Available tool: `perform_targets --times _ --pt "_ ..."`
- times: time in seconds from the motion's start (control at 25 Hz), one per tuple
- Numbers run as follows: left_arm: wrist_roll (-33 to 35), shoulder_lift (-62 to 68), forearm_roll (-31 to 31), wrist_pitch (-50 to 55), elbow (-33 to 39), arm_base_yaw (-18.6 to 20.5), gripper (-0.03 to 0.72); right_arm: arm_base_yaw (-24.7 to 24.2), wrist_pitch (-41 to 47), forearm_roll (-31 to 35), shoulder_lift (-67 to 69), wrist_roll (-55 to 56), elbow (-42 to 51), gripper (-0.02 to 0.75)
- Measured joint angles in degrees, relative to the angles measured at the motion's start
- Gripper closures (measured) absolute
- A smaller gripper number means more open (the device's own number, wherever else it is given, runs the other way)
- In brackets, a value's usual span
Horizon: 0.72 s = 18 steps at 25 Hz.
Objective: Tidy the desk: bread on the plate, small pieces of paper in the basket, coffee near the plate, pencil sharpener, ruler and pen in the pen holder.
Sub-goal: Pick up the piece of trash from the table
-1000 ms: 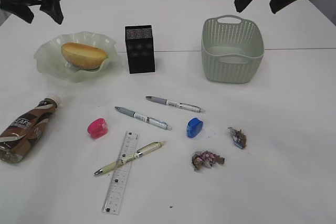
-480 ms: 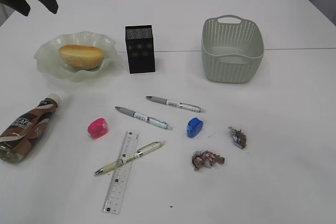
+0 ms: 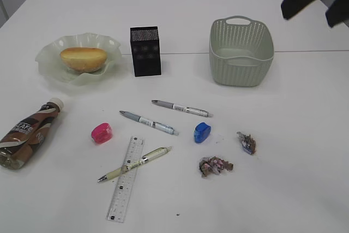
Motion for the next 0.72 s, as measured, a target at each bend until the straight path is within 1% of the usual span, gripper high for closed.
perform_targets --times 0.16,0.28,0.36,0.48,0.56,0.72 --pt "-1.4 -7.1 -0.9 0.2 0.1 -2.5 0.174 0.0 0.0 -0.5 -1.1 0.6 7.4 0.186" --pt "-2.3 -11.7 -1.1 0.3 1.3 -4.4 0.174 0.0 0.0 -2.9 -1.1 0.7 9.7 0.186" --pt "-2.5 -14.6 -1.2 0.4 2.9 -5.0 0.174 0.0 0.0 -3.8 -0.6 1.2 9.7 0.186" --pt "-2.7 -18.4 -1.2 0.4 6.7 -5.2 0.174 0.0 -0.1 -4.1 1.6 1.4 9.7 0.186" --pt "-3.2 -20.9 -1.2 0.4 10.6 -5.2 0.174 0.4 -0.2 -4.7 3.6 1.9 9.7 0.186" --pt "-3.6 -25.7 -1.2 0.4 18.4 -5.2 0.175 3.9 -0.6 -9.4 8.8 3.8 9.7 0.186"
